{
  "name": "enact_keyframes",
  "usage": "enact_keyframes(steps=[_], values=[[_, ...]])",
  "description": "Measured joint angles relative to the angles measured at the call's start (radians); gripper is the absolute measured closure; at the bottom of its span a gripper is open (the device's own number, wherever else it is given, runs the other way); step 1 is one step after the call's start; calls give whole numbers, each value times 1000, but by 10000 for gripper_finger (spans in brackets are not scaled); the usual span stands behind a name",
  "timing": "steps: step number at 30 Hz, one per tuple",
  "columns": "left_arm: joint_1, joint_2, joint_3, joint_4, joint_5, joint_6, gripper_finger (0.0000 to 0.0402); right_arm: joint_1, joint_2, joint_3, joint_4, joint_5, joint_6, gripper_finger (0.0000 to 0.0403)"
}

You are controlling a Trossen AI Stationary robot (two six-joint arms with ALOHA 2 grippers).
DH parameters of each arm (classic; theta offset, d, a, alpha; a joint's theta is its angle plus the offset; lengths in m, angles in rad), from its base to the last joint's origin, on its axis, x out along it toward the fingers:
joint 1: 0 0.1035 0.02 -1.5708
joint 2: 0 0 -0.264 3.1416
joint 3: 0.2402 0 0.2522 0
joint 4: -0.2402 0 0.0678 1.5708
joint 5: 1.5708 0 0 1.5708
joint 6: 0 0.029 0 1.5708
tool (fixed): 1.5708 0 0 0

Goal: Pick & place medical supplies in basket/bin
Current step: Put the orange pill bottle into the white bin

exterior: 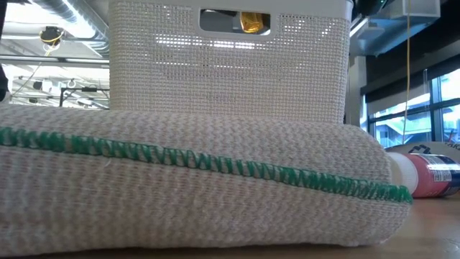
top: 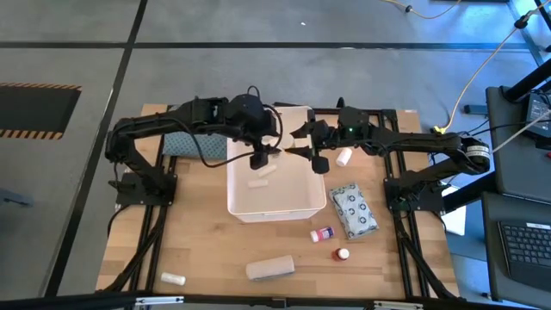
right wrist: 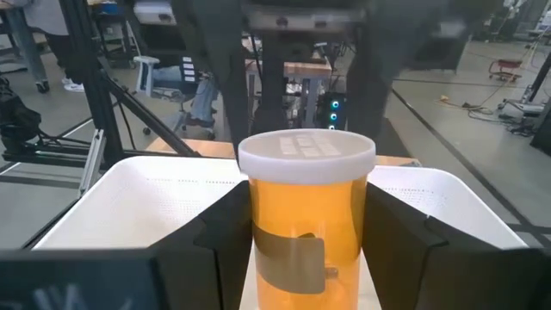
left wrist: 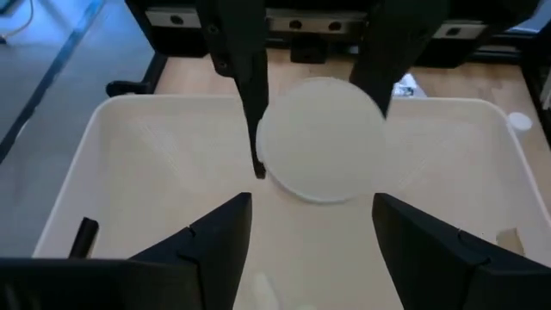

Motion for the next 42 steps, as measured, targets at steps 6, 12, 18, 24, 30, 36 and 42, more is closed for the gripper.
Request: enact_keyframes(steps=[6, 12, 18, 24, 30, 36, 42], values=[[3, 36, 0, 28, -3, 1, 169, 0, 0, 0, -19, 1, -3, 222], [4, 38, 0, 32, -7, 11, 169, 0, -2, 2, -46, 18, -3, 222], [4, 46, -2, 37, -6, 35, 169, 0, -1, 2, -56, 18, -2, 222], [3, 52, -2, 48, -11, 69, 171, 0, -2, 2, -63, 19, 3, 222], [3, 52, -2, 50, 0, 87, 175, 0, -2, 2, -80, 18, 4, 222], [-6, 52, -2, 56, -15, 221, 180, 0, -2, 2, -85, 18, 4, 222], [-11, 52, -2, 56, -36, 308, 189, 0, -2, 2, -86, 17, 1, 222]])
